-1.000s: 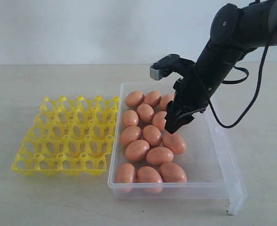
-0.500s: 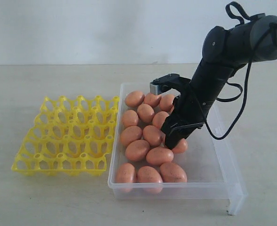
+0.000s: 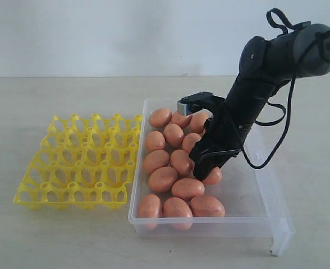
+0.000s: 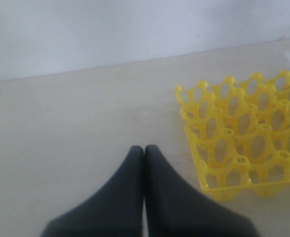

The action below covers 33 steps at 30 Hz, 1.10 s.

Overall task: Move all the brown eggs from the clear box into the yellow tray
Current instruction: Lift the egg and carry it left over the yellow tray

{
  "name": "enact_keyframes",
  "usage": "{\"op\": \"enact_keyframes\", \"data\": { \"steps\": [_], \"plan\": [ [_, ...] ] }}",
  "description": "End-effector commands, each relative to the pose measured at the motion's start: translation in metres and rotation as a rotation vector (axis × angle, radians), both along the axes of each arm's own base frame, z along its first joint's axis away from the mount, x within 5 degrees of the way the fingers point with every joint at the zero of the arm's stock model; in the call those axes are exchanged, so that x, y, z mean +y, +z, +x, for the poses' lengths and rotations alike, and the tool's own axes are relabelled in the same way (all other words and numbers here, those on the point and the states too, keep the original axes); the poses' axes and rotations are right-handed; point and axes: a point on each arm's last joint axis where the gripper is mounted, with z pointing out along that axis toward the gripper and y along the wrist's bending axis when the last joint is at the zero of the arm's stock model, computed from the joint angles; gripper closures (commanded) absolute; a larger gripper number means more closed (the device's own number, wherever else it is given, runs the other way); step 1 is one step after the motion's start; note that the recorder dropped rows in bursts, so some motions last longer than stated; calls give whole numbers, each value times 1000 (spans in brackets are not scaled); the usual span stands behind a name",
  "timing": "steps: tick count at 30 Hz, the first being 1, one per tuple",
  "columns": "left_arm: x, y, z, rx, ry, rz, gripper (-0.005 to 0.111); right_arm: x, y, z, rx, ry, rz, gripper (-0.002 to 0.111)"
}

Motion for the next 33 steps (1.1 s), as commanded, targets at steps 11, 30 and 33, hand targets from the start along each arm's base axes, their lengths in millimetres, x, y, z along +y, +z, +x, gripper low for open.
{"op": "enact_keyframes", "data": {
  "steps": [11,30,33],
  "plan": [
    [0,0,0,-13,8,-15,111,2,96,-6,-364,-90,63,109],
    [0,0,0,-13,8,-15,111,178,74,-27,-1034,-424,792,109],
    [0,0,0,-13,8,-15,111,193,53,-23,-1036,-399,930,109]
  ]
}}
